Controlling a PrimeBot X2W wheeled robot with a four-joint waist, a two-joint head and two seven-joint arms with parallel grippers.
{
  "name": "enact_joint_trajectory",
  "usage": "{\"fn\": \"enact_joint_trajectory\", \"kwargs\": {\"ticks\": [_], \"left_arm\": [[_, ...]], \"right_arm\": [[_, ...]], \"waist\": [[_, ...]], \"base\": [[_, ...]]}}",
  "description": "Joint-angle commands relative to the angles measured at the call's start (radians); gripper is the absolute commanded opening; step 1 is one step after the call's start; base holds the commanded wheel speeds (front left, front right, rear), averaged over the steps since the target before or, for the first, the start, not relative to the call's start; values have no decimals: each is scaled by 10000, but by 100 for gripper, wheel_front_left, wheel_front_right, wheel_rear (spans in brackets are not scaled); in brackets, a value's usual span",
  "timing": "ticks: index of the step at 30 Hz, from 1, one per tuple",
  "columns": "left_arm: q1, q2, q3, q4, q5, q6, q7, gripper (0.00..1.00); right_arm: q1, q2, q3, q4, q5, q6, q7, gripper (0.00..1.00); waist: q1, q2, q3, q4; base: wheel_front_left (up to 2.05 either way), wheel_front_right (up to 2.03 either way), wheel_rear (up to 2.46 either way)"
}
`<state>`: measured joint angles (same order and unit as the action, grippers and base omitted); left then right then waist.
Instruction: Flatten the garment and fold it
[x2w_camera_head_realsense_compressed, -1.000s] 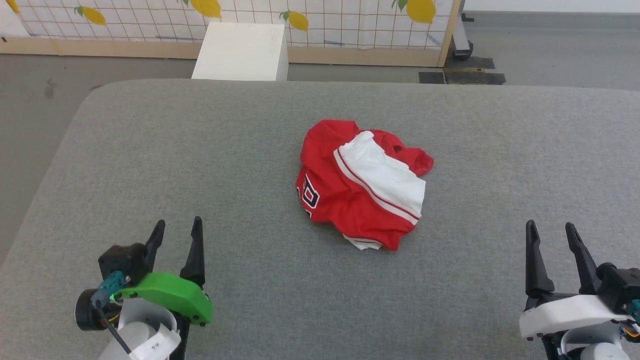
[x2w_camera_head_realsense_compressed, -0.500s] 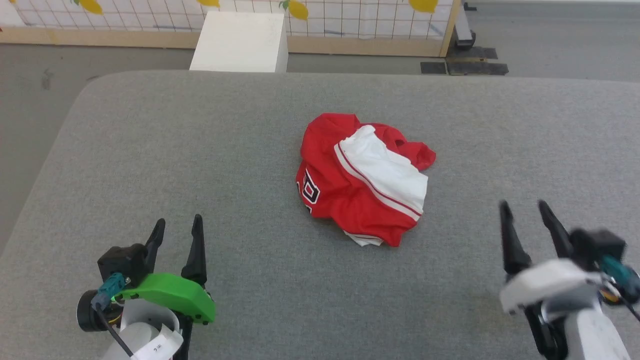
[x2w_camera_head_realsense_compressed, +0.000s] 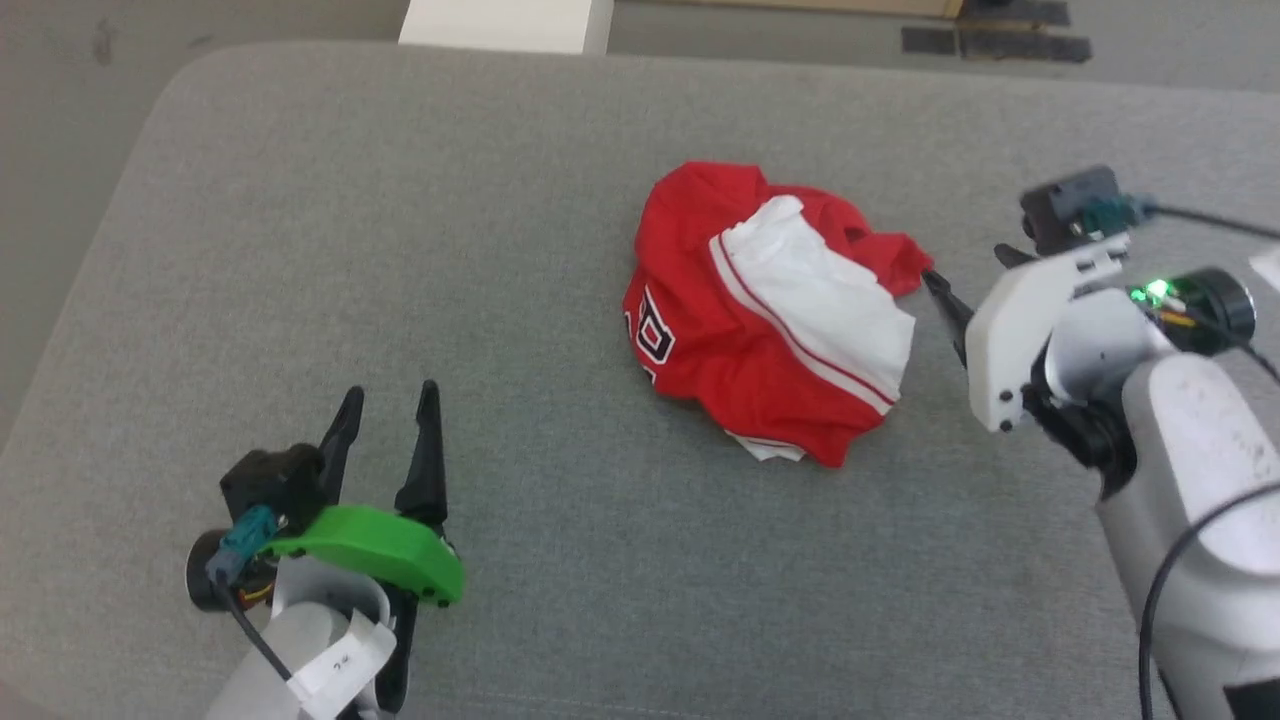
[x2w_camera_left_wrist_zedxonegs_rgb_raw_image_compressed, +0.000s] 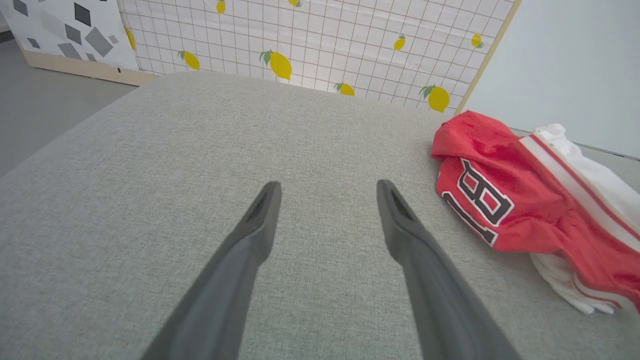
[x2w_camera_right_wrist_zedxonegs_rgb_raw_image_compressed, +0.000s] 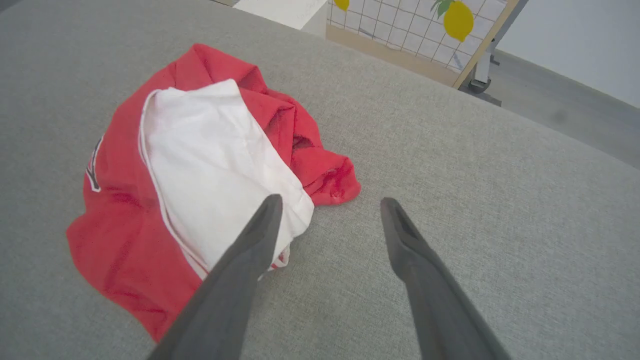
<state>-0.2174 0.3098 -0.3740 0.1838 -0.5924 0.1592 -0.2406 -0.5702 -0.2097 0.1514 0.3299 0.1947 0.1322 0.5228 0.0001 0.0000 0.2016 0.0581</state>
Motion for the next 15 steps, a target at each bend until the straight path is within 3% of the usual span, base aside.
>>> {"fn": "enact_joint_trajectory", "kwargs": {"ticks": [1, 7, 15], "left_arm": [[-238, -65, -9, -13, 78, -41, -69, 100], [-516, -265, -57, 100, 132, -151, -124, 100], [-721, -513, -95, 303, 206, -297, -173, 100]], "right_arm": [[-367, -145, 271, 193, -14, -15, 391, 100], [-1377, -475, 1377, 1100, -187, -15, 1683, 100], [-1648, -476, 2411, 2173, -140, -15, 1790, 100]], "waist": [[-1, 0, 654, 431], [-1, 0, 1202, 725], [-1, 0, 1531, 944]], "base": [[0, 0, 0], [0, 0, 0], [0, 0, 0]]}}
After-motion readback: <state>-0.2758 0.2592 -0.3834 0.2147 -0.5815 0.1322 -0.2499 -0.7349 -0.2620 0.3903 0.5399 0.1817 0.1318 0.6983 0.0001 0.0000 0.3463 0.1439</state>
